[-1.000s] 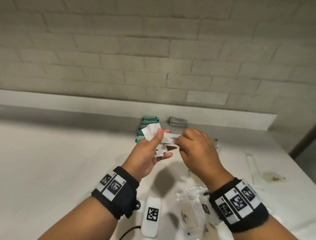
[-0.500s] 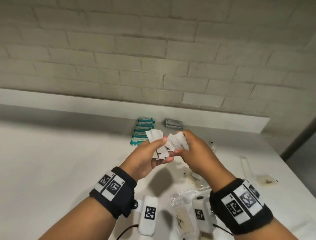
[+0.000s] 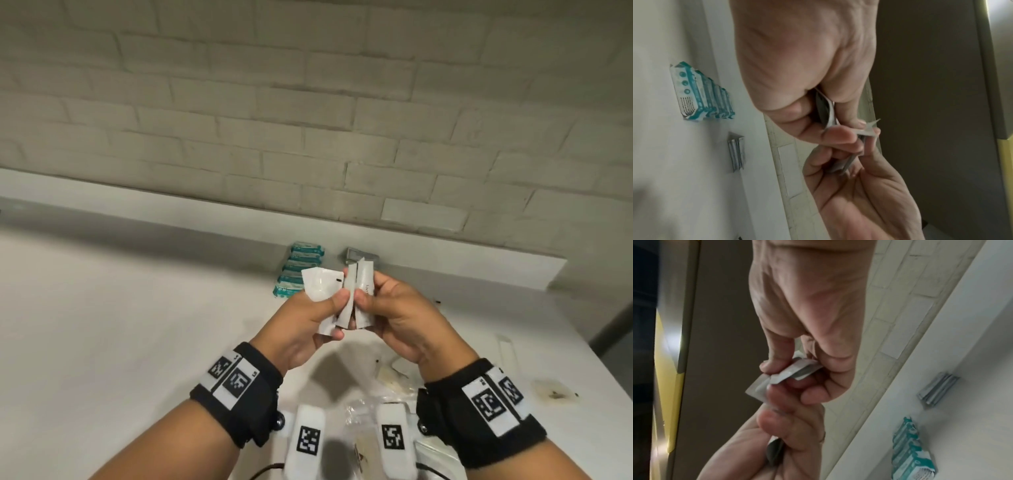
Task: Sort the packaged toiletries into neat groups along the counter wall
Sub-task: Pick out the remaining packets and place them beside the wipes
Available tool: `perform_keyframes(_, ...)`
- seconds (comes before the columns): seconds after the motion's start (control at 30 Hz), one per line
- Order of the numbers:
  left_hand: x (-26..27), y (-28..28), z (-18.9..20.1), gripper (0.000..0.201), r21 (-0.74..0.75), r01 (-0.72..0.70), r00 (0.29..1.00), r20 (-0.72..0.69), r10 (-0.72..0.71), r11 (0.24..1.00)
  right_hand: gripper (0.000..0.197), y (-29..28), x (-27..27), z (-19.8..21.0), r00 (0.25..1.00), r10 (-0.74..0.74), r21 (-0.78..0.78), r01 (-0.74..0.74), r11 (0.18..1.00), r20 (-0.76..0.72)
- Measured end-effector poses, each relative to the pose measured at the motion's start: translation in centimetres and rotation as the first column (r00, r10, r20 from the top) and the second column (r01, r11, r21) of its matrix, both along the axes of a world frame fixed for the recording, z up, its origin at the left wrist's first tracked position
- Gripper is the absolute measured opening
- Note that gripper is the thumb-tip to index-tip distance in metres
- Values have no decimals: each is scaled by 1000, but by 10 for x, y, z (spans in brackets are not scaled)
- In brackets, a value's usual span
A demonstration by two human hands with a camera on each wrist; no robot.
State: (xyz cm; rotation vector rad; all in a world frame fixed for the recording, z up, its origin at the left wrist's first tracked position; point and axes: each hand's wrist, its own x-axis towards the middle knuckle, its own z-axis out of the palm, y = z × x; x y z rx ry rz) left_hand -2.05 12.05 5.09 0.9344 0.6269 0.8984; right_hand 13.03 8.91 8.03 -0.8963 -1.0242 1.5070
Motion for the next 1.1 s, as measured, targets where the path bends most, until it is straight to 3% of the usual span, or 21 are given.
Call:
perform_keyframes(0.1,-2,-3,0,48,26,3,996,-90,-1,1000,43,0,-7,-4,999,9,11,-10,1000,46)
perform_keyframes(0.3,-6,-5,-1,30,35,-31,985,-171,37,999,27,-2,-17,-13,980,-187,73,182,981,64)
perform_keyframes(0.43,-10,-2,0,26,2,-19,988,-155,19,1000,23,1,-3,-5,944,-315,25,315,949,97)
perform_keyframes(0.57,-14,-5,1,30,76,96,981,-174,-81,992,20,-5,6,6,952,-140,-31,154,988,271)
perform_keyframes(0.63,-13,-6,2,32,97,103,977,-199,-82,990,17,-6,1,8,934,-127,12,130,991,333)
perform_keyframes(0.73,-12,-5,5,45,58,84,974,-213,-70,995,16,-3,2,14,827,-396,324,277,904,399)
perform_keyframes(0.8,-12,-1,5,42,6,38,988,-148,-37,999,23,-3,9,20,744,-468,501,207,840,478)
perform_keyframes(0.87,-13,3,6,21,-17,-49,996,-76,47,999,32,-9,11,19,654,-345,460,-5,888,673)
perform_keyframes(0.93,-14,8,6,25,18,-139,989,-58,140,990,30,-13,12,12,558,-228,341,-106,934,798)
perform_keyframes(0.97,-16,11,5,30,52,-170,983,-62,173,984,28,-13,15,10,577,-230,324,-63,944,784)
perform_keyframes(1.07,-16,11,2,37,135,-206,970,-103,220,969,19,-14,19,14,811,-250,237,142,961,529)
perform_keyframes(1.1,-14,10,1,35,147,-201,969,-116,219,969,17,-14,17,15,828,-235,212,143,967,510)
